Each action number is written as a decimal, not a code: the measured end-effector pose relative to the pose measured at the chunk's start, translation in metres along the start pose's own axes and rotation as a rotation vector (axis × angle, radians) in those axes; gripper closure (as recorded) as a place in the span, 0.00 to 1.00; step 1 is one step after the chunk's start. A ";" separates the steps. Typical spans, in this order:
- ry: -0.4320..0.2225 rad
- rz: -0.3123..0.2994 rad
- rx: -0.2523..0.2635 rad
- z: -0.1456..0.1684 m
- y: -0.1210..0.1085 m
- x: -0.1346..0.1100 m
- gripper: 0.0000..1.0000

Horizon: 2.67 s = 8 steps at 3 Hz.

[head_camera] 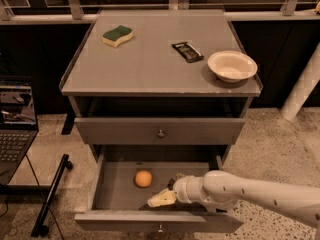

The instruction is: Pick orange from middle drawer and place on counter

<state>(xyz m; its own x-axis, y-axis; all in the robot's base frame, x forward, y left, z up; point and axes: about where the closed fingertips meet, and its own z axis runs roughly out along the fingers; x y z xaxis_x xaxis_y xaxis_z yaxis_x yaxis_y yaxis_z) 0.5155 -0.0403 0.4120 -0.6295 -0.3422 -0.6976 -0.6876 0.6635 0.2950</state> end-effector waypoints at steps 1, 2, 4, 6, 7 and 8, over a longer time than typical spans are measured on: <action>0.013 -0.039 -0.033 0.023 0.003 -0.005 0.00; 0.023 -0.083 -0.048 0.046 0.000 -0.014 0.00; 0.018 -0.095 -0.016 0.059 -0.006 -0.012 0.00; -0.012 -0.159 -0.036 0.109 -0.017 -0.025 0.00; -0.013 -0.160 -0.036 0.108 -0.016 -0.026 0.00; -0.025 -0.169 -0.038 0.113 -0.017 -0.031 0.00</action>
Offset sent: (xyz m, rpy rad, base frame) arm 0.0446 0.0506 -0.0309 -0.0353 -0.0443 0.1386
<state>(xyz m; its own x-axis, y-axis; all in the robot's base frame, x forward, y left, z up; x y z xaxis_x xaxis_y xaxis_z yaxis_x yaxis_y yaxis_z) 0.5880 0.0346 0.3548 -0.4952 -0.4301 -0.7549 -0.7963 0.5721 0.1964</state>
